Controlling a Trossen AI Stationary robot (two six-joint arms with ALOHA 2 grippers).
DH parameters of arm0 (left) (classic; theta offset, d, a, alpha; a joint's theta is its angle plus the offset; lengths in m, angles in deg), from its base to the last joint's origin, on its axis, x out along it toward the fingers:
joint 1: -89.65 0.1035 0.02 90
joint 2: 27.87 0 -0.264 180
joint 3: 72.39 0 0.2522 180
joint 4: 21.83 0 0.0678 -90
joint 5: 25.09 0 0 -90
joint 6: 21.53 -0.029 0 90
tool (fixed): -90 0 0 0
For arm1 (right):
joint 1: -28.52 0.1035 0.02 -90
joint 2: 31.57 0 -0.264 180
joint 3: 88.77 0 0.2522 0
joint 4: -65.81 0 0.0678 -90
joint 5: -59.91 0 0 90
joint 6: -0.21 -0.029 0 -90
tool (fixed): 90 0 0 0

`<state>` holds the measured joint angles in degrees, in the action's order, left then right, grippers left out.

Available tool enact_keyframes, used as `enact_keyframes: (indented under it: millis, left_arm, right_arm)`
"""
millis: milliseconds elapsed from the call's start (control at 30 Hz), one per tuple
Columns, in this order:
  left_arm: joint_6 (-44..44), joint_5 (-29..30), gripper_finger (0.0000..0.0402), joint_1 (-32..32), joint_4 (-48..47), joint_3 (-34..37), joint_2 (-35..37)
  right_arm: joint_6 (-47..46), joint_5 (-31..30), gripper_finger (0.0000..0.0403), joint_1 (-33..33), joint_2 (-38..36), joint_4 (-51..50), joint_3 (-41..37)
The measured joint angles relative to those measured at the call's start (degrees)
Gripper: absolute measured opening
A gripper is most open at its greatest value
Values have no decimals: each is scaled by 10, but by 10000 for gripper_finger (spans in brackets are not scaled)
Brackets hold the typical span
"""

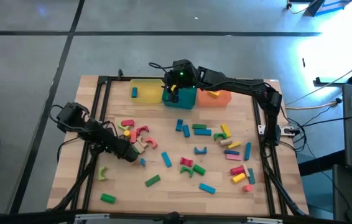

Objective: Sort blocks by size
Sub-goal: Put the light green cylindrical block into the yellow bin

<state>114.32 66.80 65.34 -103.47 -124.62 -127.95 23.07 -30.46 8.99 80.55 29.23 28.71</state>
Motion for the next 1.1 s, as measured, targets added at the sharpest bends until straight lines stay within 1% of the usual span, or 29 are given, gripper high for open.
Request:
enact_keyframes:
  millis: [133, 233, 333, 467, 667, 800, 867, 933, 1100]
  left_arm:
    - [-1, 0, 178, 0, -2, -2, 1]
    - [-8, 2, 172, 0, -3, -2, 1]
    - [-12, 2, 148, 0, -3, -2, 0]
    - [-23, 2, 112, 0, -6, -2, 1]
    - [-30, 4, 111, 0, -12, -24, -2]
    - [-33, 7, 111, 0, -17, -50, -2]
    - [-34, 4, 112, 0, -33, -68, -1]
    - [-29, 2, 113, 0, -69, -84, 8]
    - [-23, 2, 110, 0, -140, -122, 44]
  right_arm:
    - [4, -12, 172, 0, -4, -14, 0]
    - [15, -38, 172, 0, -11, -27, 0]
    - [23, -67, 172, 0, -28, -39, 0]
    - [26, -77, 172, 0, -51, -58, 0]
    - [30, -82, 172, 0, -92, -77, 0]
    - [32, -102, 172, 0, -115, -96, 0]
    - [32, -111, 172, 0, -127, -111, 0]
    - [32, -120, 172, 0, -136, -131, 0]
    - [32, -125, 172, 0, -155, -174, 0]
